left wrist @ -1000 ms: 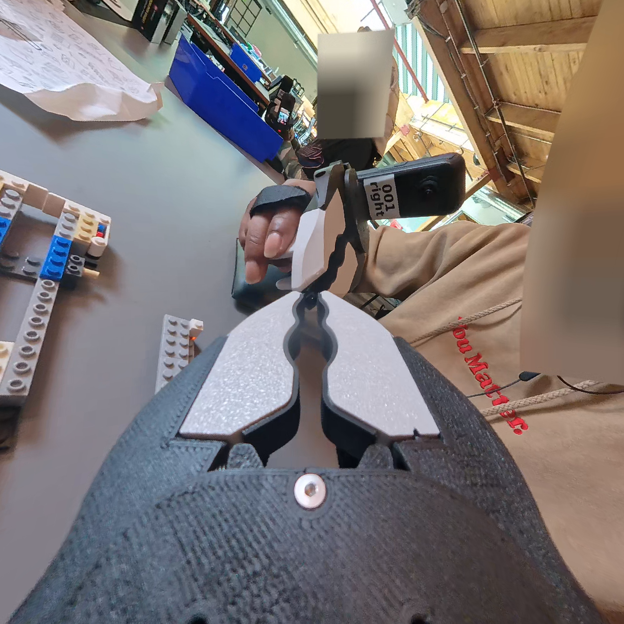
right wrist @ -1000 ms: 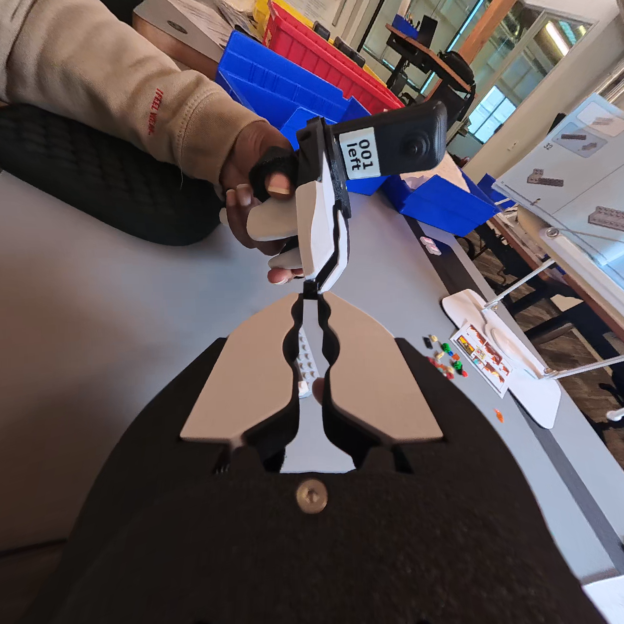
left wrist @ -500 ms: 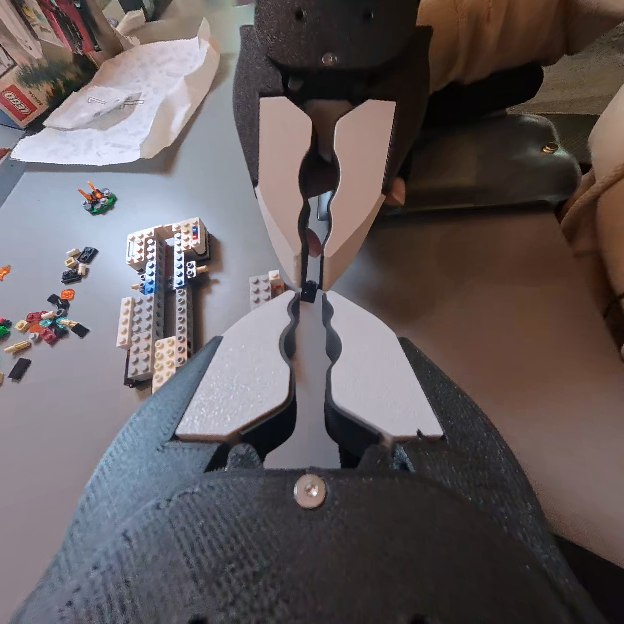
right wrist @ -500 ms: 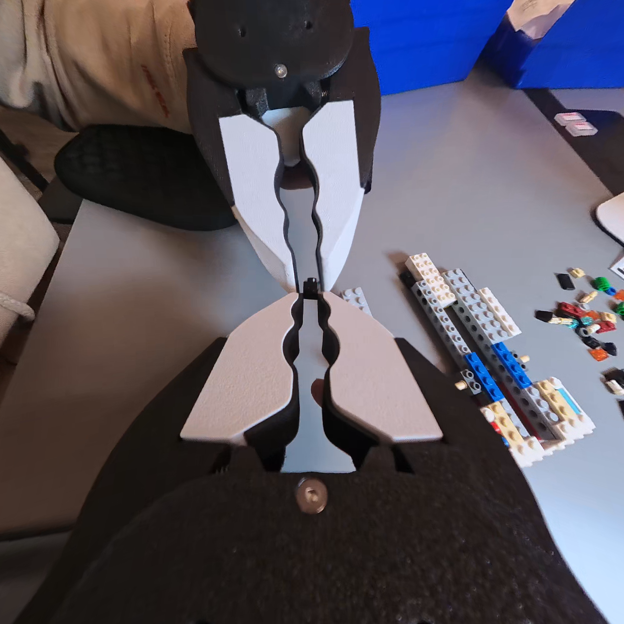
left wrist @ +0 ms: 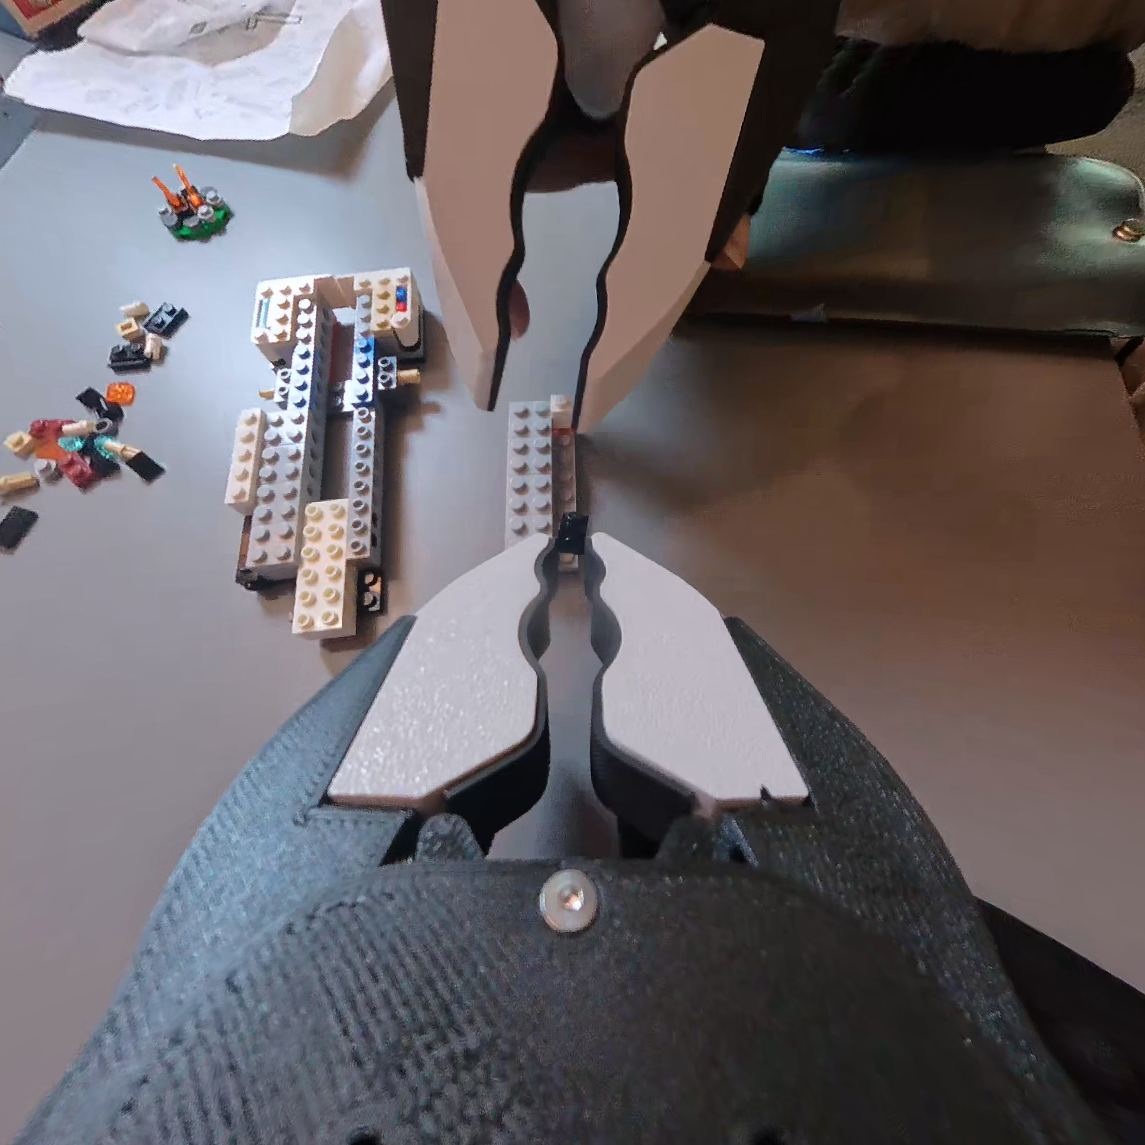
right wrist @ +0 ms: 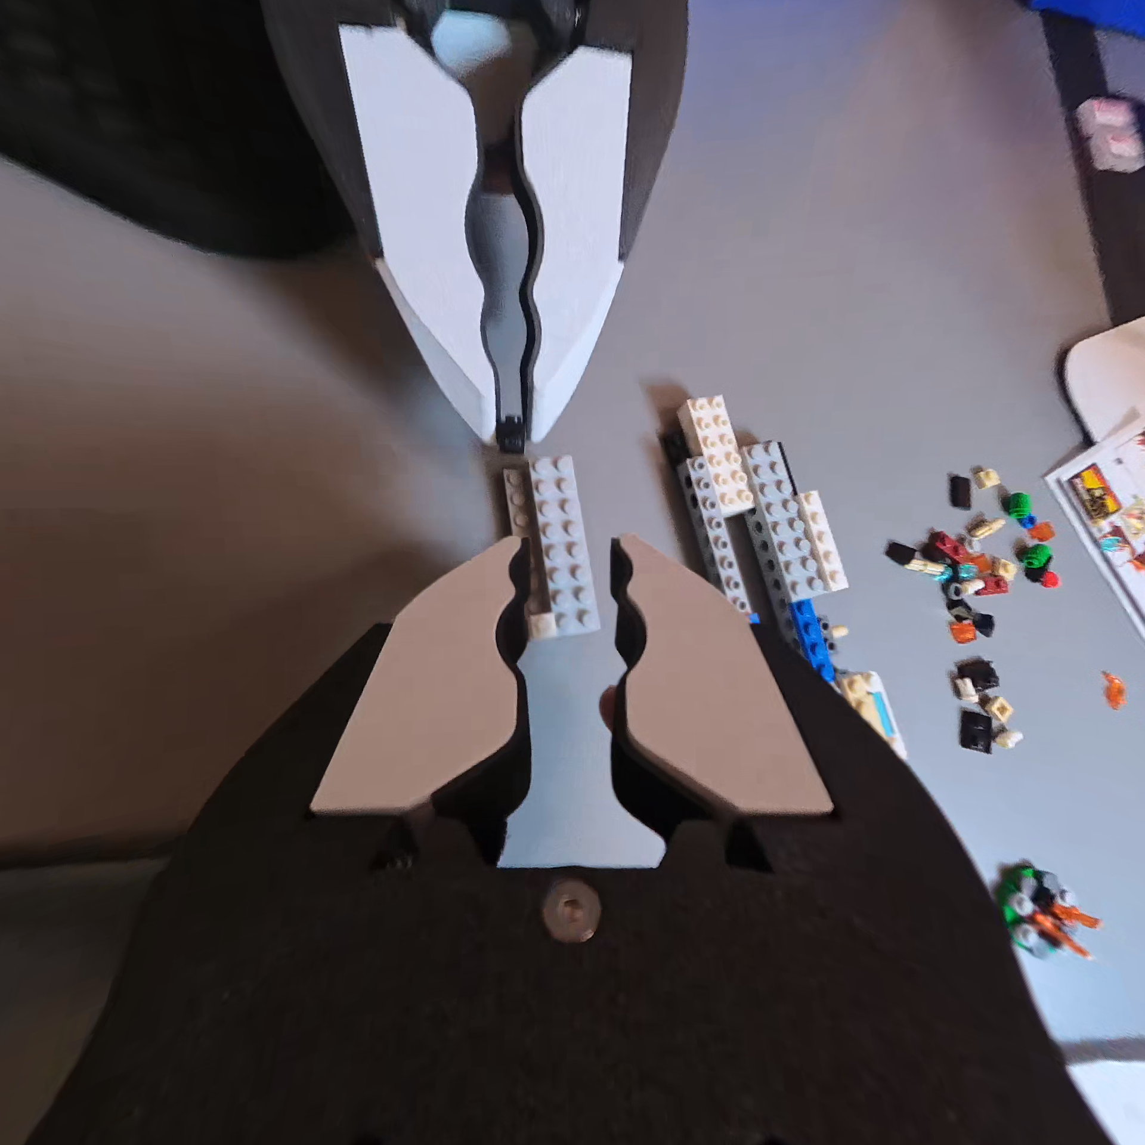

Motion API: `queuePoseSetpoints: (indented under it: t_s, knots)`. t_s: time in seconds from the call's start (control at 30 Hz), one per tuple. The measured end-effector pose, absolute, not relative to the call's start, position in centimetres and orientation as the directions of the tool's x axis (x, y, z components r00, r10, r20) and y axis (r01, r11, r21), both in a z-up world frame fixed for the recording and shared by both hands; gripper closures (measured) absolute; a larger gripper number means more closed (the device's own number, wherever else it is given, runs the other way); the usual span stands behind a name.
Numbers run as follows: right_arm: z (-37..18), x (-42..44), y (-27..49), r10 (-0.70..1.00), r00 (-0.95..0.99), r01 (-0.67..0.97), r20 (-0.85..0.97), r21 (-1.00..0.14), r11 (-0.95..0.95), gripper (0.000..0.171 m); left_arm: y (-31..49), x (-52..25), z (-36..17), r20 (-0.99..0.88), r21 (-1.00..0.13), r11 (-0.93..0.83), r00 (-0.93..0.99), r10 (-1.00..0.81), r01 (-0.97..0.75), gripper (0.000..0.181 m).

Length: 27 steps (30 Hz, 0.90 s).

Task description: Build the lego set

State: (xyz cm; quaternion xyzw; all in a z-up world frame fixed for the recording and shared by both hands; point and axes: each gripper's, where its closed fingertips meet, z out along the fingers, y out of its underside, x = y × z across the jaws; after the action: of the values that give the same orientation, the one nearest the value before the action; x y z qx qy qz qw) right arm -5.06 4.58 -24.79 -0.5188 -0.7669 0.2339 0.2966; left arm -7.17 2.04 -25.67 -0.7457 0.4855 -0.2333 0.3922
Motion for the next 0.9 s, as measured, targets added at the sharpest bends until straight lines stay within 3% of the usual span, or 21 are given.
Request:
queuePoseSetpoints:
  t_s: [0.1, 0.23, 0.37, 0.63, 0.9]
  knots:
    - [-26.3, -4.5, 5.5, 0.919, -0.355, 0.73, 0.172, -0.563, 0.387, 0.143, 2.1, -7.5, -25.9, -0.016, -0.808, -0.239, 0.425, -0.905, -0.539, 0.173]
    - [-27.7, -4.6, 5.1, 0.925, -0.375, 0.765, 0.068, -0.541, 0.35, 0.148, 2.2, -7.8, -26.1, -0.001, -0.808, -0.251, 0.428, -0.904, -0.533, 0.173]
    - [-27.7, -4.7, 5.1, 0.928, -0.369, 0.76, 0.048, -0.559, 0.332, 0.155, 2.2, -8.0, -26.1, 0.023, -0.813, -0.266, 0.428, -0.903, -0.518, 0.173]
    - [-25.4, -5.2, 5.3, 0.95, -0.27, 0.65, -0.155, -0.757, 0.061, 0.155, 2.7, -8.3, -24.7, 0.103, -0.855, -0.315, 0.459, -0.882, -0.413, 0.173]
    - [-25.7, -5.4, 4.8, 0.941, -0.264, 0.644, -0.212, -0.765, 0.008, 0.155, 2.7, -8.5, -24.7, 0.145, -0.848, -0.351, 0.462, -0.875, -0.398, 0.173]
